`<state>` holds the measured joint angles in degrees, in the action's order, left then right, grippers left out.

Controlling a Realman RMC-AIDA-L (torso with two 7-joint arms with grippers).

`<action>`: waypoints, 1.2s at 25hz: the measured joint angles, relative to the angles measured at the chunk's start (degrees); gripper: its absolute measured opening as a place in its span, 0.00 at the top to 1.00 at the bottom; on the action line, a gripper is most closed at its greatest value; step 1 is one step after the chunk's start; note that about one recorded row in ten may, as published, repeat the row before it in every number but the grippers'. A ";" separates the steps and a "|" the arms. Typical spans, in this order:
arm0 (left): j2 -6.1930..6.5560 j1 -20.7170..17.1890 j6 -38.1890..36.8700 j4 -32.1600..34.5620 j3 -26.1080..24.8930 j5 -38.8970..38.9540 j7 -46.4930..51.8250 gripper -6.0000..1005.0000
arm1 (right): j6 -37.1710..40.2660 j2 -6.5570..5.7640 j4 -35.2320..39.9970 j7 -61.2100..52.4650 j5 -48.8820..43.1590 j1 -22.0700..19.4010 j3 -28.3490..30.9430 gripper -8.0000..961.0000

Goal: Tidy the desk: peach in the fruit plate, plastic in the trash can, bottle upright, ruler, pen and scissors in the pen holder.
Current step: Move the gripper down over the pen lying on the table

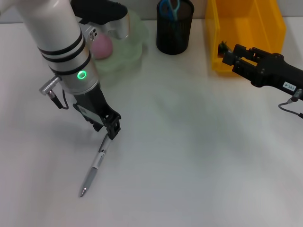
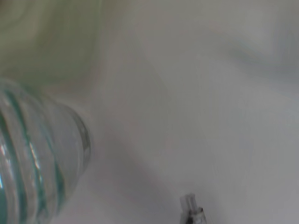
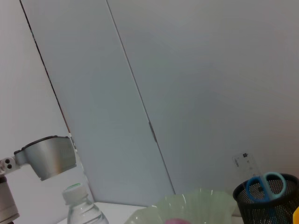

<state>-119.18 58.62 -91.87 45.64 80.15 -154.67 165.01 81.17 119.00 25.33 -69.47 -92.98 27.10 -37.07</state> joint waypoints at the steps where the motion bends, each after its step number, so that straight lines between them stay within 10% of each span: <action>1: 0.00 0.46 1.29 -0.07 -0.12 0.38 -0.02 0.59 | 0.00 0.00 -0.01 0.04 0.00 0.02 0.12 0.51; 30: 0.01 0.71 4.86 -3.29 3.81 3.20 -0.13 0.54 | -2.13 0.00 -1.08 1.28 0.09 1.34 0.26 0.51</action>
<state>-119.17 59.33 -87.01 42.35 83.96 -151.47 164.88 79.04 119.00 24.25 -68.19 -92.89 28.44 -36.81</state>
